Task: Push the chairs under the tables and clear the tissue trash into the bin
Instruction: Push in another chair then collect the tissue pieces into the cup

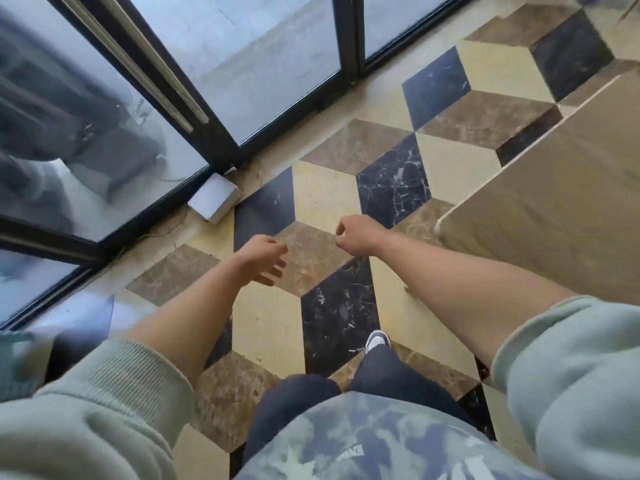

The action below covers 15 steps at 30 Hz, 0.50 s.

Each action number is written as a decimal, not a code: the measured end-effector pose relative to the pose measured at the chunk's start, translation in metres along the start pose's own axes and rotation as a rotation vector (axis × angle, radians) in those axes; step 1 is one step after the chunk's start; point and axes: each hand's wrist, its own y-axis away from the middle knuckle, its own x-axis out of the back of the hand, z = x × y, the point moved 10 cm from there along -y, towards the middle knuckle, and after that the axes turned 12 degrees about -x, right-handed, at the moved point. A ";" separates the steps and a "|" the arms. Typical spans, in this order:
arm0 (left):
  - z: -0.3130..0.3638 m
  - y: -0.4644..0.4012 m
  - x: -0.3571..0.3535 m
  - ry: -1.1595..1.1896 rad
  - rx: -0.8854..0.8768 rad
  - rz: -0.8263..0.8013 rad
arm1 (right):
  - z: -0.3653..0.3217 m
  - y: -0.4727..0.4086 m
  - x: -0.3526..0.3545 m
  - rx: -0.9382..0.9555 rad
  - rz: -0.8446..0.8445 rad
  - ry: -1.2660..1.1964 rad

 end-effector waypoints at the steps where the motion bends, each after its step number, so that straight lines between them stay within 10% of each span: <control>1: 0.019 -0.020 0.015 -0.005 -0.011 -0.003 | -0.006 -0.017 0.023 -0.001 0.004 -0.004; 15: 0.316 -0.376 0.107 -0.070 -0.260 -0.253 | 0.023 -0.279 0.289 -0.333 0.136 -0.089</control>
